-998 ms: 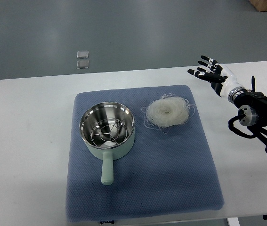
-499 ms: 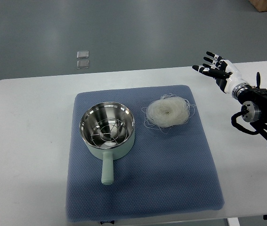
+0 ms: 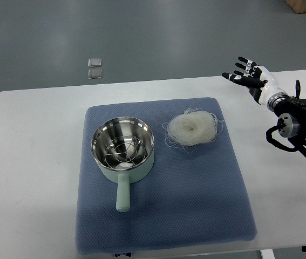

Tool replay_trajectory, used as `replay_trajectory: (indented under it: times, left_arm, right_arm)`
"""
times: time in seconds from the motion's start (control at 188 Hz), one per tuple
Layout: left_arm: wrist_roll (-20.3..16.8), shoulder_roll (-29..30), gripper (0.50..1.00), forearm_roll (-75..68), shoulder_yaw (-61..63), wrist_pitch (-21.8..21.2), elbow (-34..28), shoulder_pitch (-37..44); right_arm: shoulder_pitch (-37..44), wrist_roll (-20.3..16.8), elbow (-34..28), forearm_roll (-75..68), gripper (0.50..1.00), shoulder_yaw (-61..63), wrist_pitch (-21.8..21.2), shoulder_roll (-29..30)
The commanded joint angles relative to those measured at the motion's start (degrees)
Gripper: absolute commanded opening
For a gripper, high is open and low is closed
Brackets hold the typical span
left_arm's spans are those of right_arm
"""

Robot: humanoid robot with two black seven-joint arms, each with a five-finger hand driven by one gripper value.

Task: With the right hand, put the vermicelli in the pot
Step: 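Reach the right hand over the white vermicelli bundle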

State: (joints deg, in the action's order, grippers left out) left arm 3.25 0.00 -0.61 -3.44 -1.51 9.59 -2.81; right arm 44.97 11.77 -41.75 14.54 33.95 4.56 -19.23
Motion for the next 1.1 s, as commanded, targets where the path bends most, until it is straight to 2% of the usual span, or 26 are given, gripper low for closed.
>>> replay_trajectory:
  times: [0.0, 0.111, 0.324, 0.451, 0.685, 0.849, 1.093]
  left_arm:
    - [0.0, 0.0, 1.000, 0.0, -0.1, 0.0, 0.1, 0.0]
    - [0.0, 0.0, 1.000, 0.0, -0.2, 0.0, 0.2, 0.0]
    - [0.0, 0.0, 1.000, 0.0, -0.2, 0.0, 0.2, 0.0]
    - [0.0, 0.0, 1.000, 0.0, -0.2, 0.0, 0.1, 0.0]
    - [0.0, 0.0, 1.000, 0.0, -0.2, 0.0, 0.2, 0.0]
    - [0.0, 0.0, 1.000, 0.0, -0.2, 0.0, 0.2, -0.1]
    - [0.0, 0.0, 1.000, 0.0, -0.2, 0.0, 0.2, -0.3]
  right_arm:
    - [0.1, -0.1, 0.0, 0.3, 0.924, -0.3, -1.3, -0.1]
    - [1.7, -0.1, -0.2, 3.3, 0.924, -1.0, -3.5, -0.3]
    - [6.8, 0.2, -1.6, 16.7, 0.921, -7.5, -10.9, -0.8]
    - [12.9, 1.1, -3.0, 20.2, 0.921, -14.9, -15.1, -2.4]
    - [26.1, 1.4, -9.5, 28.1, 0.921, -30.3, -23.4, -4.1]
    - [31.2, 1.4, -10.9, 35.7, 0.921, -38.8, -25.0, -2.8]
    - [31.4, 0.6, -9.8, 44.9, 0.919, -45.3, -23.7, 1.3]
